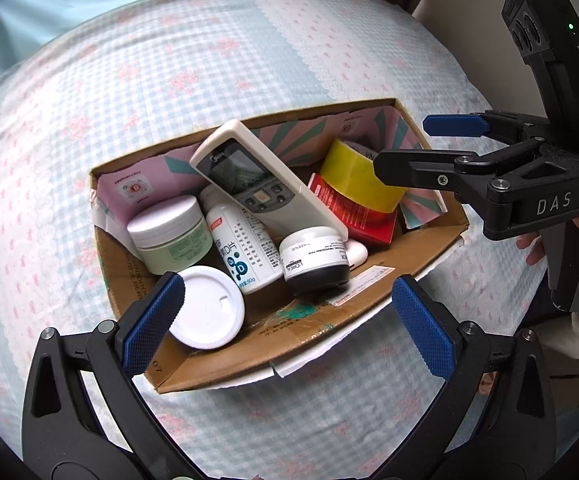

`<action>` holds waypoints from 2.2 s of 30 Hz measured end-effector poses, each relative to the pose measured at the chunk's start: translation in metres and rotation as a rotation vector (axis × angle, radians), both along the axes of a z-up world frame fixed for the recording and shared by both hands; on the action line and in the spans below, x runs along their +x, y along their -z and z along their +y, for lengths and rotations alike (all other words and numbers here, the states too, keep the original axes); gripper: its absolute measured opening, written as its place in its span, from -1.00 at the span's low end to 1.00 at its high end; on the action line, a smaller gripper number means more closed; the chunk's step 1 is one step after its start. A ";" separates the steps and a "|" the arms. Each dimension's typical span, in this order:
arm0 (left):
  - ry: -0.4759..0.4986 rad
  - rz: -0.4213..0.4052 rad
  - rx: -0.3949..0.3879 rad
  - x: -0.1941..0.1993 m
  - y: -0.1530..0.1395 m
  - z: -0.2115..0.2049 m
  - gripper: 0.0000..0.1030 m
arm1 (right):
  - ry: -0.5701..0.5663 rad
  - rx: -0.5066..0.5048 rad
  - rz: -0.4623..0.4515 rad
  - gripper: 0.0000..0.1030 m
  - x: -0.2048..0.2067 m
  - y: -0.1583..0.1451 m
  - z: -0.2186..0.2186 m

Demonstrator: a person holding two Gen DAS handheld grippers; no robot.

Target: Organize rigid objects

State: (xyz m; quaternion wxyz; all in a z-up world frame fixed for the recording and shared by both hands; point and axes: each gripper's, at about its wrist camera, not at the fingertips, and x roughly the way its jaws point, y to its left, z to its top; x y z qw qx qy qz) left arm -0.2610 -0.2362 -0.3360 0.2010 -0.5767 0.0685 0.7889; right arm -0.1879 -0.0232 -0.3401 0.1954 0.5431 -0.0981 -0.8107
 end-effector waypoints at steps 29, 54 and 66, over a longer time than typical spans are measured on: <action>-0.330 0.592 -0.001 0.123 -0.343 0.079 1.00 | 0.312 0.160 0.439 0.99 0.164 -0.320 0.149; -0.342 0.666 0.026 0.169 -0.350 0.111 1.00 | 0.422 0.176 0.512 0.99 0.218 -0.317 0.185; -0.338 0.667 0.030 0.171 -0.350 0.112 1.00 | 0.425 0.186 0.513 0.99 0.217 -0.317 0.188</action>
